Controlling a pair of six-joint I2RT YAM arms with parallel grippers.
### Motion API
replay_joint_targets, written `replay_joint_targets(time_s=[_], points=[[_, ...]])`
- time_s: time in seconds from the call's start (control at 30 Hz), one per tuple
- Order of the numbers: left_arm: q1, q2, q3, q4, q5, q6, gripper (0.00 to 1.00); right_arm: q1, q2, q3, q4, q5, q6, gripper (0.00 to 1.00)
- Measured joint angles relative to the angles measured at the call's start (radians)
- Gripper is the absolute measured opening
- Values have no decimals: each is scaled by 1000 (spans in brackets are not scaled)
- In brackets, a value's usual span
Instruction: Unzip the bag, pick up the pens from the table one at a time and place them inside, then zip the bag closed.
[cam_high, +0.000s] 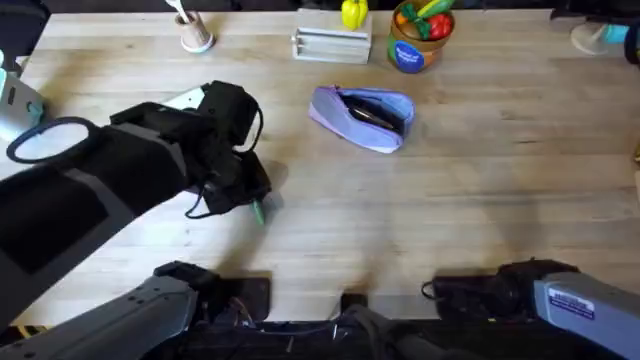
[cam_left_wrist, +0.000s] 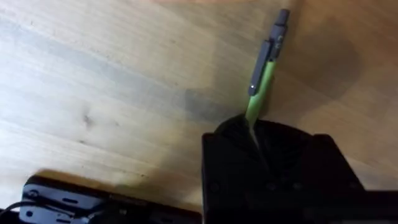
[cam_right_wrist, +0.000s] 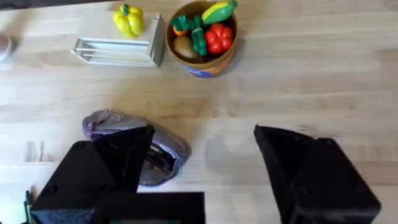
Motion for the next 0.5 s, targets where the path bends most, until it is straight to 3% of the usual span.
replay_joint_targets(time_s=[0.1,0.13,0.2,0.33,0.5], points=[[0,12,42,58,-8,2,41,-26,-1,-3,-2,-26,5,997],[-6,12,82,161,-2,12,40,-32,-13,-25,-3,-41,11,997],[-24,12,98,258,11,51,40,-32,-20,-39,-5,-47,12,997],[-84,12,112,440,26,176,40,-32,-22,-50,-5,-54,12,997],[-153,12,113,711,40,392,41,-32,-22,-52,-14,-58,12,997]])
